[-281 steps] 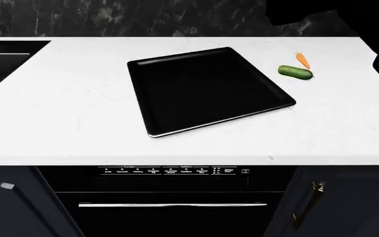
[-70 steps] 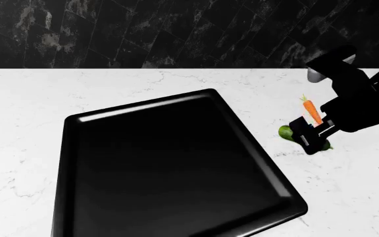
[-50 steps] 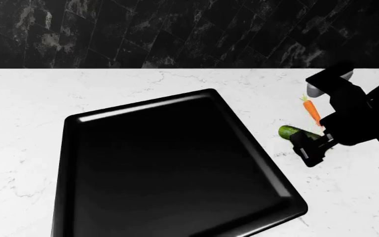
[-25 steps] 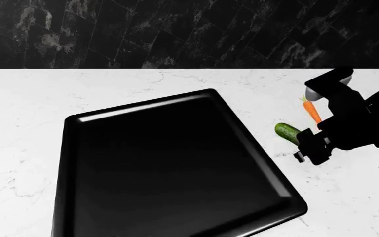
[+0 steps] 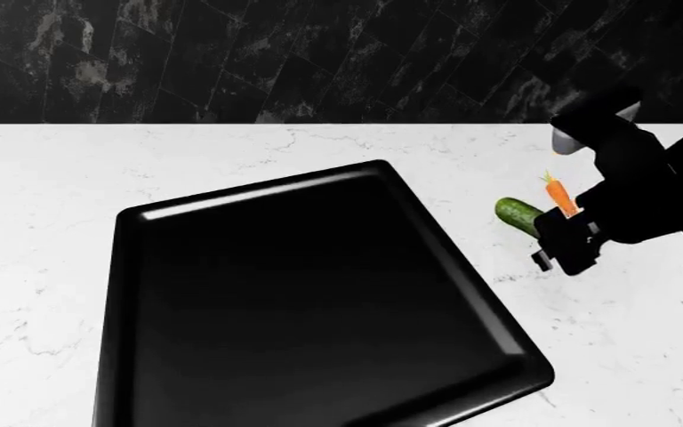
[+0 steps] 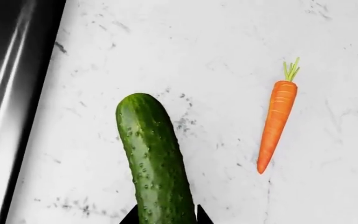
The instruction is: Place the two vegetables and bowl onto the tray for setting up a vegetable dip station.
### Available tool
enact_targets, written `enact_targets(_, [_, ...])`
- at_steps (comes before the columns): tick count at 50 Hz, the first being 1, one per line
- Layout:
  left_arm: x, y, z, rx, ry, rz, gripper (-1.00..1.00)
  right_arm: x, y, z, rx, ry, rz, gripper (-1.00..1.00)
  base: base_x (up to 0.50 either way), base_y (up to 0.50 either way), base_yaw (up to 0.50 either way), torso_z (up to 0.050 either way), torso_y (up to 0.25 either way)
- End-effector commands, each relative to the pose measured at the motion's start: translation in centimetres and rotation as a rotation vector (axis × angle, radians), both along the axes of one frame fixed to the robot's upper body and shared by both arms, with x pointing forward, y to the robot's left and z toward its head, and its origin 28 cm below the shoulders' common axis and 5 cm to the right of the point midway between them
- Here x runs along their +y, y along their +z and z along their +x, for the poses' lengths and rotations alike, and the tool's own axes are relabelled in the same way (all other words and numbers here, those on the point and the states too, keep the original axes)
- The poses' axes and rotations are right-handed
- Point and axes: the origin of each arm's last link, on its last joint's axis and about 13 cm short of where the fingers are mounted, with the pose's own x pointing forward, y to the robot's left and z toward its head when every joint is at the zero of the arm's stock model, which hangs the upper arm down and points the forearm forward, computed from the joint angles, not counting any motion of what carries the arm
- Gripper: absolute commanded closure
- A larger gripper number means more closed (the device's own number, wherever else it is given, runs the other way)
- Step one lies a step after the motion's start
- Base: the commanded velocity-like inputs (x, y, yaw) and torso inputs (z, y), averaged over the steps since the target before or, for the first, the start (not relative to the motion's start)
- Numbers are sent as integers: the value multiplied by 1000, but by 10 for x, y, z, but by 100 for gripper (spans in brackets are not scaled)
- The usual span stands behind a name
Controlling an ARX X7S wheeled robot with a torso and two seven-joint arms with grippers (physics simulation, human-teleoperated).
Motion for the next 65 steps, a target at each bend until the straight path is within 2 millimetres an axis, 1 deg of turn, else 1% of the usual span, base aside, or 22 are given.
enact_targets(1, [1,1,-1,-1,2,-4,-100,2,41,-12,-87,7,-39,100,0,0,0,0,0])
enact_targets(4, [1,1,0,-2,3,-3,-100,6,49,-14,-103,25,-34,100,0,0,0,0,0])
enact_targets(7, [0,0,0,-1,0,-2,-100,15,55,-5,-131,58,7,100,0,0,0,0,0])
enact_targets(9, [0,1,-1,0,1,-2,-100,25,57,7,-142,91,32,100,0,0,1,0,0])
enact_targets(14, [0,1,0,0,1,-1,-100,39,63,29,-149,137,43,100,0,0,0,0,0])
enact_targets(23, [1,1,1,0,1,-5,-100,54,75,67,-189,119,76,100,0,0,0,0,0])
enact_targets(28, [2,1,1,0,1,-9,-100,62,72,85,-189,116,97,100,0,0,0,0,0])
enact_targets(32, [2,1,0,0,-1,-10,-100,72,65,88,-200,94,109,100,0,0,0,0,0])
enact_targets(42, [3,3,0,-1,-4,-18,-100,83,47,92,-194,58,124,100,0,0,0,0,0])
enact_targets(47, [3,2,1,1,-5,-19,-100,91,40,95,-175,80,120,100,0,0,0,0,0])
enact_targets(59, [3,3,1,-2,-5,-20,-100,106,30,98,-152,149,127,100,0,0,0,0,0])
enact_targets(64, [3,2,1,-2,-4,-21,-100,111,31,97,-141,186,114,100,0,0,0,0,0])
enact_targets(65, [3,2,1,-3,-5,-21,-100,112,34,97,-148,186,142,100,0,0,0,0,0])
